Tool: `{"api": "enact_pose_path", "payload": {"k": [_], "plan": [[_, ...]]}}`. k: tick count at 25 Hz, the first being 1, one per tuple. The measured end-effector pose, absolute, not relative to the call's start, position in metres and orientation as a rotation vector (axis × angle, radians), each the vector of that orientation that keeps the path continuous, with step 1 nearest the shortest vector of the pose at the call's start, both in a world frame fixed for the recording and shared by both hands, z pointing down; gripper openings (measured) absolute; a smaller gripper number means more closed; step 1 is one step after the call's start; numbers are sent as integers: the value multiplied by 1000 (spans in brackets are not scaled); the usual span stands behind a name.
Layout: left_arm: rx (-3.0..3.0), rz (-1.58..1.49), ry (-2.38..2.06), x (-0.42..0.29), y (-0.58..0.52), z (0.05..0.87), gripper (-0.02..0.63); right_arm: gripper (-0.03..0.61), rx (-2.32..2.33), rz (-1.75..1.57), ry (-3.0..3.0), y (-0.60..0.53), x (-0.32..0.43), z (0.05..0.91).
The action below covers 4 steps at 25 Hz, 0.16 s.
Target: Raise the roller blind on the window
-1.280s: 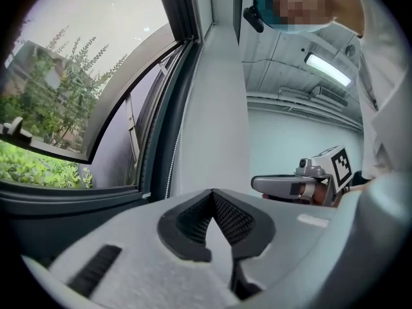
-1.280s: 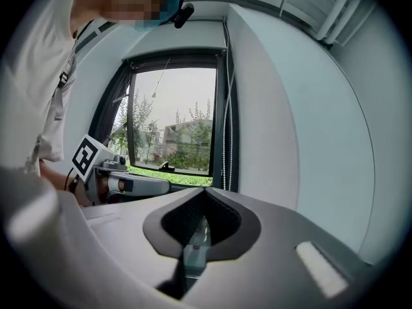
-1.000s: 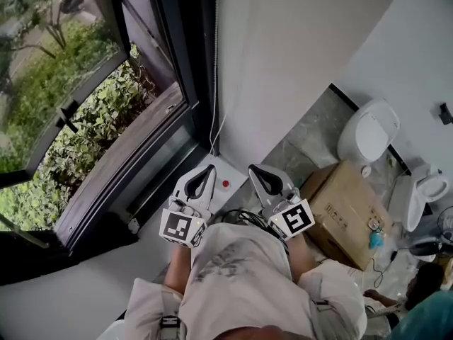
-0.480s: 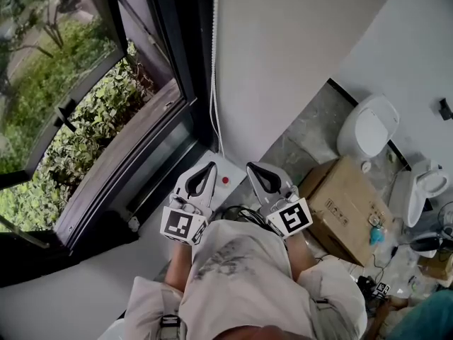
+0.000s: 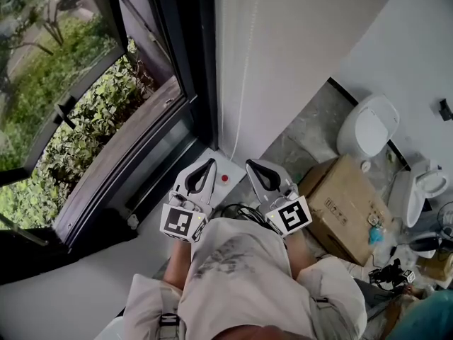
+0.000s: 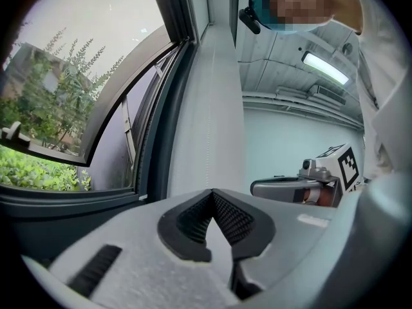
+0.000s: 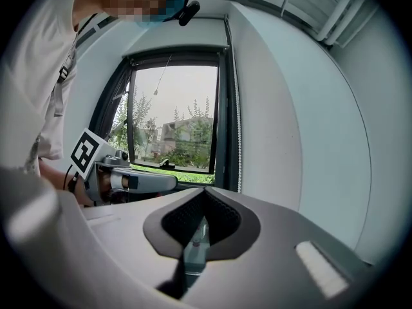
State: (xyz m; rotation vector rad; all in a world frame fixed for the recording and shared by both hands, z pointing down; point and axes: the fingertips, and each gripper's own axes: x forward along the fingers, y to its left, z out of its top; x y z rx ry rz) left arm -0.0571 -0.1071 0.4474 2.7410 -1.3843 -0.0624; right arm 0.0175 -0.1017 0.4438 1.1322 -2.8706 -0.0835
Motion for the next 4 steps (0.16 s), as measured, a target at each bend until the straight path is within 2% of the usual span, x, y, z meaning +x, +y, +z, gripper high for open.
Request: {"api": "enact_pose_path", "payload": {"k": [4], "plan": [[2745, -63, -1388, -55, -107, 446, 6, 6, 1129, -88, -2873, -101, 18, 443]]}}
